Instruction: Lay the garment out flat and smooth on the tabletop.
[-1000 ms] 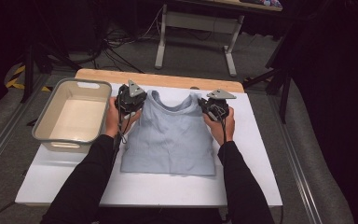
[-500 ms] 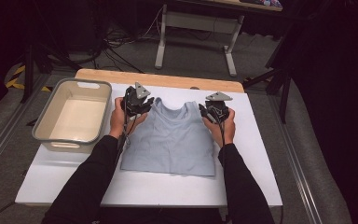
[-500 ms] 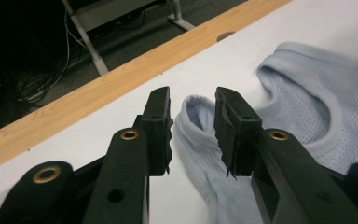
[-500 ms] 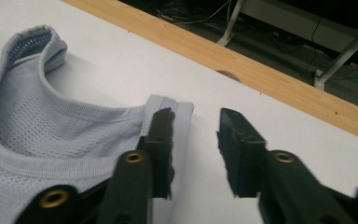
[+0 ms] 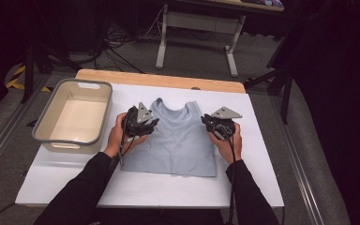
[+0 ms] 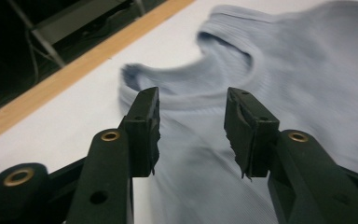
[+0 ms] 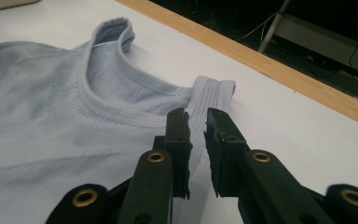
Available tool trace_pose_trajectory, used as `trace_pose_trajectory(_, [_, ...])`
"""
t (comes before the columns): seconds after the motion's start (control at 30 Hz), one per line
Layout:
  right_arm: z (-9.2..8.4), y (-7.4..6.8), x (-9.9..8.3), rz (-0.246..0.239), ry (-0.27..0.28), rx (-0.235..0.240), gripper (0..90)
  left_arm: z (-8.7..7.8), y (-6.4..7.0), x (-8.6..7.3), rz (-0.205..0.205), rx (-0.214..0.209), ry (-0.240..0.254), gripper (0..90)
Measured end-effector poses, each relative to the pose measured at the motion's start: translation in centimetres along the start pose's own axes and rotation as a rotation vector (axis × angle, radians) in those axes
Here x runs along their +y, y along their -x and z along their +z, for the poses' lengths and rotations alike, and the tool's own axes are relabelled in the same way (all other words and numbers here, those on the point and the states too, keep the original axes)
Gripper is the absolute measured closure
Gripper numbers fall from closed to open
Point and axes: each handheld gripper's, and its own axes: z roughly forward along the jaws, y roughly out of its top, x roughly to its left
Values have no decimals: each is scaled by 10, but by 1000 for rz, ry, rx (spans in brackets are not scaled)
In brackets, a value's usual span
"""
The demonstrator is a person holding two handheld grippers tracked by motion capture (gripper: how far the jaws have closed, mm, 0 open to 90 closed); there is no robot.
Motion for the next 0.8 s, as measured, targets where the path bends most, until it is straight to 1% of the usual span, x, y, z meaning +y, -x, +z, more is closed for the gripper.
trace_pose_trajectory(0.03, [-4, -2, -3, -3, 3, 5, 778, -2, 2, -2, 21, 9, -4, 526])
trace_pose_trajectory(0.07, [-6, -3, -5, -5, 5, 9, 771, -6, 5, -5, 39, 6, -1, 519])
trace_pose_trajectory(0.1, [-8, -5, -8, -1, 6, 13, 761, -8, 7, -8, 40, -7, -3, 509])
trace_pose_trajectory(0.17, [-12, -7, -13, -12, 4, 13, 746, -13, 12, -14, 60, -11, -2, 486])
trace_pose_trajectory(0.2, [-13, -8, -16, -16, -1, 13, 728, -16, 15, -19, 65, -19, -2, 472])
trace_pose_trajectory(0.27, [-15, -8, -22, -8, -19, 24, 677, -20, 18, -27, 76, -29, -8, 444])
trace_pose_trajectory(0.3, [-15, -8, -24, -7, -27, 21, 660, -23, 21, -30, 86, -33, -14, 436])
trace_pose_trajectory(0.33, [-16, -8, -26, -3, -32, 19, 636, -25, 23, -33, 106, -33, -22, 423])
trace_pose_trajectory(0.37, [-17, -6, -29, 10, -39, 21, 603, -28, 26, -36, 118, -34, -30, 400])
trace_pose_trajectory(0.43, [-17, -3, -34, 36, -60, 14, 577, -34, 30, -41, 139, -42, -35, 369])
trace_pose_trajectory(0.5, [-16, 1, -38, 62, -80, 25, 553, -40, 33, -46, 147, -61, -43, 342])
trace_pose_trajectory(0.53, [-15, 2, -40, 71, -89, 26, 543, -42, 34, -49, 165, -64, -51, 337])
trace_pose_trajectory(0.57, [-14, 3, -41, 83, -98, 31, 534, -44, 34, -51, 168, -70, -56, 330])
trace_pose_trajectory(0.6, [-13, 5, -42, 89, -107, 38, 533, -47, 34, -55, 158, -86, -60, 328])
trace_pose_trajectory(0.63, [-11, 5, -44, 97, -122, 40, 528, -49, 33, -58, 156, -92, -70, 321])
trace_pose_trajectory(0.73, [-5, 7, -48, 118, -157, 59, 524, -52, 32, -67, 152, -87, -97, 301])
trace_pose_trajectory(0.77, [-3, 6, -49, 124, -166, 65, 523, -53, 31, -70, 142, -92, -107, 300])
trace_pose_trajectory(0.8, [-1, 6, -51, 127, -177, 77, 524, -53, 31, -73, 128, -109, -109, 300])
